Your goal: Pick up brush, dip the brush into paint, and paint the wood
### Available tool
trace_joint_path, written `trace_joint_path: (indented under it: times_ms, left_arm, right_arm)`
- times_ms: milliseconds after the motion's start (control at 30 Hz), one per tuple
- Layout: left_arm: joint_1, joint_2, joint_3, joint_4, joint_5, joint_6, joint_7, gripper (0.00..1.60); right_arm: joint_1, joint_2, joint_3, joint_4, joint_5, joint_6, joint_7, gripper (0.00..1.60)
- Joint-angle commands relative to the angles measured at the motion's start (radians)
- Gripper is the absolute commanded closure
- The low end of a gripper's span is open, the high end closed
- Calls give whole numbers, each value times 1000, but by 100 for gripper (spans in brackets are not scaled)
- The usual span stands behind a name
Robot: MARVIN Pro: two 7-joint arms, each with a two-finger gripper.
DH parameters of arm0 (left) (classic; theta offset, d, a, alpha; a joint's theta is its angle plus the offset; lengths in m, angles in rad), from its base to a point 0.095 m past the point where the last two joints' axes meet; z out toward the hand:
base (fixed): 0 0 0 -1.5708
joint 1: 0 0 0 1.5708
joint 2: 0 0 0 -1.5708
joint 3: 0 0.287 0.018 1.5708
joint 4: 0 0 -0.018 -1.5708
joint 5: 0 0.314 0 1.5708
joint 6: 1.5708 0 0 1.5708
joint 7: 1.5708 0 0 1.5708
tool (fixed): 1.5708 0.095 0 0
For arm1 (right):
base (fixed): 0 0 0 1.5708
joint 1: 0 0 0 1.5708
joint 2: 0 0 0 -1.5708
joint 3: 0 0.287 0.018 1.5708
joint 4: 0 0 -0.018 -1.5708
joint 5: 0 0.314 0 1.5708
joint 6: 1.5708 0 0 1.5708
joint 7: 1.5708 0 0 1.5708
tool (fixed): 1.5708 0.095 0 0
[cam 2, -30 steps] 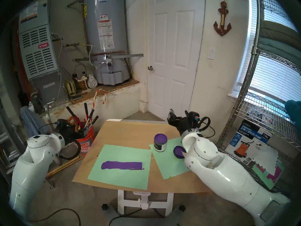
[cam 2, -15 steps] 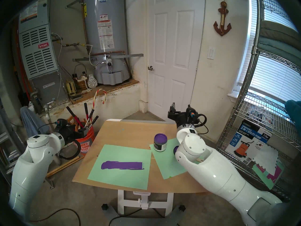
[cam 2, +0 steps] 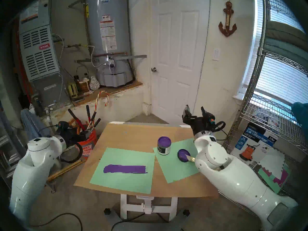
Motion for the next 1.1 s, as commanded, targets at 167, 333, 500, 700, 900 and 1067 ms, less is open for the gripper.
trace_joint_path:
  times_ms: [167, 333, 500, 700, 900, 1067]
  left_arm:
    - [-3, 0, -13, -19, -2, -3, 2, 0]
    - [-3, 0, -13, -20, -3, -3, 3, 0]
    - [-3, 0, -14, -20, -3, -3, 3, 0]
    - [-3, 0, -14, -20, -3, -3, 3, 0]
    - [-3, 0, -14, -20, -3, -3, 3, 0]
    - [-3, 0, -14, -20, -3, -3, 3, 0]
  right_arm:
    - [19, 84, 37, 27, 128, -26, 169, 0]
    - [11, 75, 41, 30, 133, -43, 181, 0]
    - [11, 76, 42, 32, 137, -45, 188, 0]
    - [11, 76, 42, 32, 139, -46, 190, 0]
    - [11, 77, 42, 32, 140, -47, 190, 0]
    - [11, 77, 42, 32, 140, -47, 191, 0]
